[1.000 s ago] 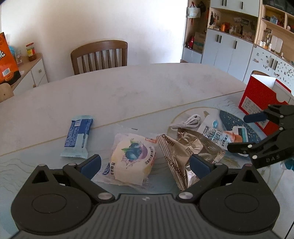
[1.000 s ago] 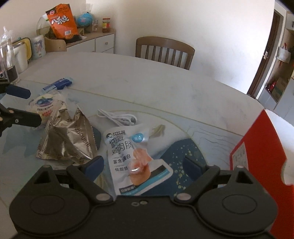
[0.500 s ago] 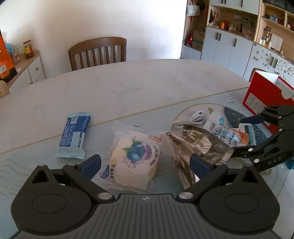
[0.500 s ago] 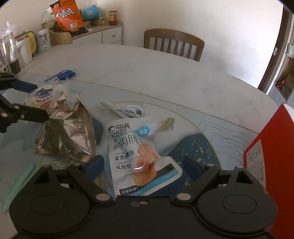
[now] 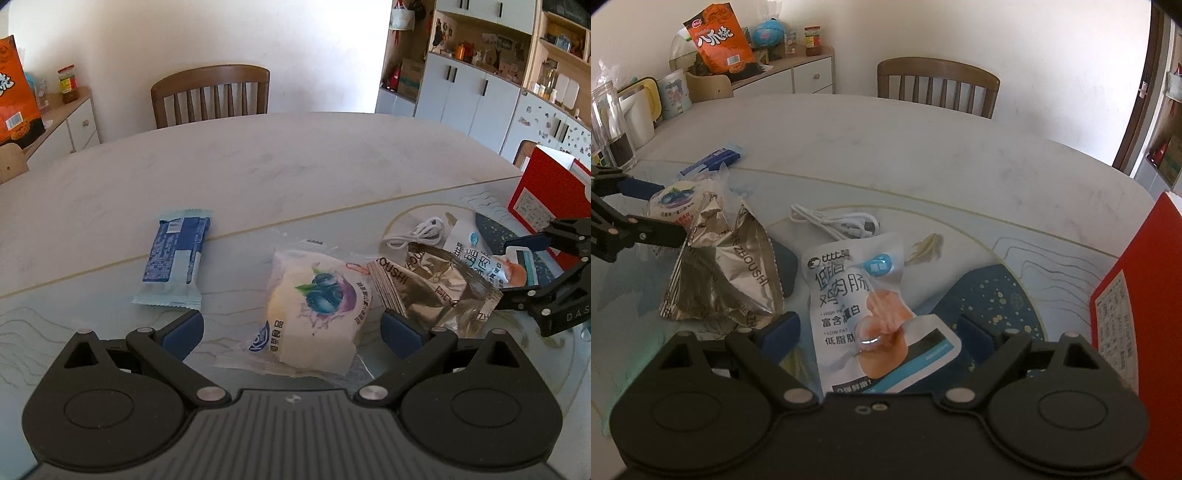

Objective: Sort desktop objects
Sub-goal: 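Grasp the blueberry bread bag with the left tool while the right tool grasps the sausage pouch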

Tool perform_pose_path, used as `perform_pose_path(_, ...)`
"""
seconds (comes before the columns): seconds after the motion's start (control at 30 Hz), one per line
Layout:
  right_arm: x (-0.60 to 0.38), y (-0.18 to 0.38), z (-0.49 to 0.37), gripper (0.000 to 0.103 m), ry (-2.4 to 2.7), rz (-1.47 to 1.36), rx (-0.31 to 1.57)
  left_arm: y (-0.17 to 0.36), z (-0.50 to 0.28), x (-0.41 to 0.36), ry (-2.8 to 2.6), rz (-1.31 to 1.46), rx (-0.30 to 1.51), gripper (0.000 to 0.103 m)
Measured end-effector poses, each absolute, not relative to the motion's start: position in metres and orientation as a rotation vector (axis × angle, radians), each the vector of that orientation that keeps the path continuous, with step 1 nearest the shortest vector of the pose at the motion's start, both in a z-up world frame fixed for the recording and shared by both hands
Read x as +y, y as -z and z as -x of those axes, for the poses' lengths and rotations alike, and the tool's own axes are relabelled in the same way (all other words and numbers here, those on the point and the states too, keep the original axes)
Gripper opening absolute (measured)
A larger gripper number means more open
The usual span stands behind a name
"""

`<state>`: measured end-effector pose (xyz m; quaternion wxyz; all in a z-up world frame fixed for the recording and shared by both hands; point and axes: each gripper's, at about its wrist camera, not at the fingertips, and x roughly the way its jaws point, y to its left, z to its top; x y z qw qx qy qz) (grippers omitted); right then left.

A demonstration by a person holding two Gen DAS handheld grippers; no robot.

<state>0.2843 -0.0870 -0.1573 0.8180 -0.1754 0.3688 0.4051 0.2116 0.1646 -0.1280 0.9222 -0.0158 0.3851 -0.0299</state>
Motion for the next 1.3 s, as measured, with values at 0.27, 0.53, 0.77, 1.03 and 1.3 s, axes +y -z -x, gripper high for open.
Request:
perform_pose_path(0.27, -0.087, 0.158, -0.283, 0.088, -0.869, 0.356, 0.781, 0.131, -0.219, 0.162, 0.08, 0.035, 0.783, 0.097)
perform_pose_path(0.53, -0.089, 0.155, -0.281, 0.075, -0.883, 0.358, 0.78, 0.131, -0.219, 0.158, 0.096, 0.017, 0.791, 0.068)
perform_pose_path(0.77, -0.093, 0.151, -0.278, 0.069, -0.872, 0.355, 0.773, 0.129, -0.217, 0.154, 0.096, -0.003, 0.789, 0.056)
perform_pose_path(1.03, -0.096, 0.146, -0.275, 0.063, -0.851, 0.343, 0.764, 0.122, -0.213, 0.153, 0.077, -0.002, 0.782, 0.055)
perform_pose_path(1.3, -0.099, 0.137, -0.271, 0.063, -0.838, 0.335, 0.752, 0.114, -0.209, 0.152, 0.076, 0.005, 0.773, 0.055)
